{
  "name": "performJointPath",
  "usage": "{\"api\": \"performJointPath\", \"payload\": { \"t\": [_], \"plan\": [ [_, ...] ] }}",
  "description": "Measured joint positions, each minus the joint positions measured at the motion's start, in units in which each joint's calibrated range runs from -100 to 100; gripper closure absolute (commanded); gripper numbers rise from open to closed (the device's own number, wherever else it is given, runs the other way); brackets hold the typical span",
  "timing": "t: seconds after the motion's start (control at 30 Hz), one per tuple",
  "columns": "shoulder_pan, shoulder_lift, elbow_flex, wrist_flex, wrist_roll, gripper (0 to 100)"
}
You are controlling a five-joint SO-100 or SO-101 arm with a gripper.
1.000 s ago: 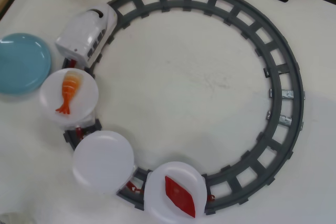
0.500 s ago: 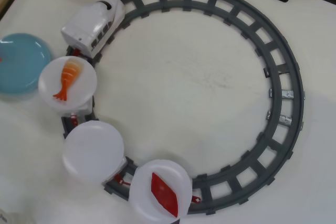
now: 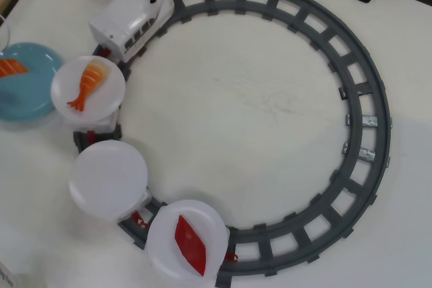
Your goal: Pick up the sushi from the Shinkansen and put it on the blue dish
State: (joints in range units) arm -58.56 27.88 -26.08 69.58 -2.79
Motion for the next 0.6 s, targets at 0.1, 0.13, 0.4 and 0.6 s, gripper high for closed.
{"api": "performJointPath", "payload": {
  "t": [0.1,0.13,0.4,0.6],
  "plan": [
    [-0.1,1.3,0.5,-0.3,0.0,91],
    [-0.1,1.6,0.5,-0.3,0.0,91],
    [-0.2,2.3,0.9,-0.4,0.0,91],
    [-0.2,2.3,0.9,-0.4,0.0,91]
  ]
}}
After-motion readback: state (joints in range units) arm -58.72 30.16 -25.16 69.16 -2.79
